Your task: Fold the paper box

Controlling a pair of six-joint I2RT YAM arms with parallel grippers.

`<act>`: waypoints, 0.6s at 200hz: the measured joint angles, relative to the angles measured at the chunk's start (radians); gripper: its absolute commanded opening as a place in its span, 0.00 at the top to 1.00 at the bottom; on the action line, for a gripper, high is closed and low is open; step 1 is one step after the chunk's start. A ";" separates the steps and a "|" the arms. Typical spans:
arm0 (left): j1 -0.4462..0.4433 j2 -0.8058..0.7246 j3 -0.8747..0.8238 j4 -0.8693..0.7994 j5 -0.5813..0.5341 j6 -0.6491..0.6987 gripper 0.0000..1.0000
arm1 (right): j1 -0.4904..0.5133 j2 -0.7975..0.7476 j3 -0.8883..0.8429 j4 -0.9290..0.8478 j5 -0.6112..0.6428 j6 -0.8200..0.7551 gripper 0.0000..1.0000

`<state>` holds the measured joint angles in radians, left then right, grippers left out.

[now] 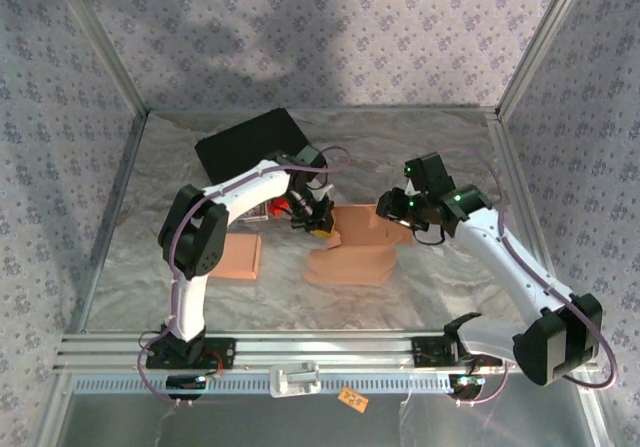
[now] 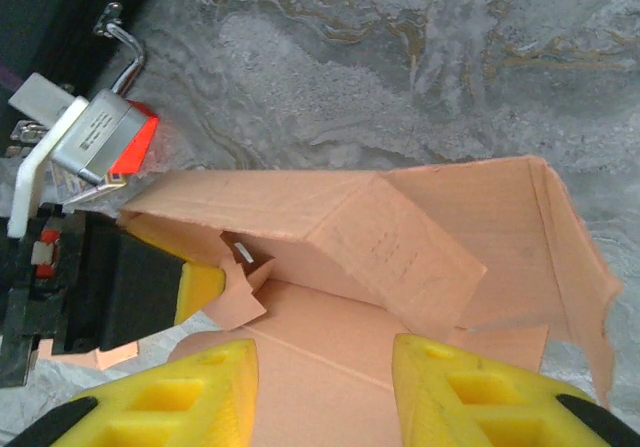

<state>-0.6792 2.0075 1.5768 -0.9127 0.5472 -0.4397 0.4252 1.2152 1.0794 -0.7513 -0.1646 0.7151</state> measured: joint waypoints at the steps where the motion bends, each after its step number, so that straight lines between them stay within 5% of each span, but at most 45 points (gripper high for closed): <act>1: -0.001 0.000 0.000 0.000 -0.001 0.000 1.00 | 0.000 0.001 0.000 0.000 0.000 0.001 0.57; 23: -0.014 0.000 0.000 -0.001 -0.038 -0.032 1.00 | -0.002 0.013 -0.010 0.021 0.005 0.130 0.55; 69: -0.044 0.000 0.000 -0.008 -0.123 -0.151 1.00 | 0.076 -0.080 -0.240 0.308 0.110 0.647 0.49; 120: -0.058 0.000 0.034 -0.072 -0.138 -0.217 1.00 | 0.109 0.079 -0.149 0.391 0.157 0.975 0.49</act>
<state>-0.7372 2.0075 1.6104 -0.9848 0.4095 -0.6563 0.5346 1.2942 0.9302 -0.3603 -0.0078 1.6901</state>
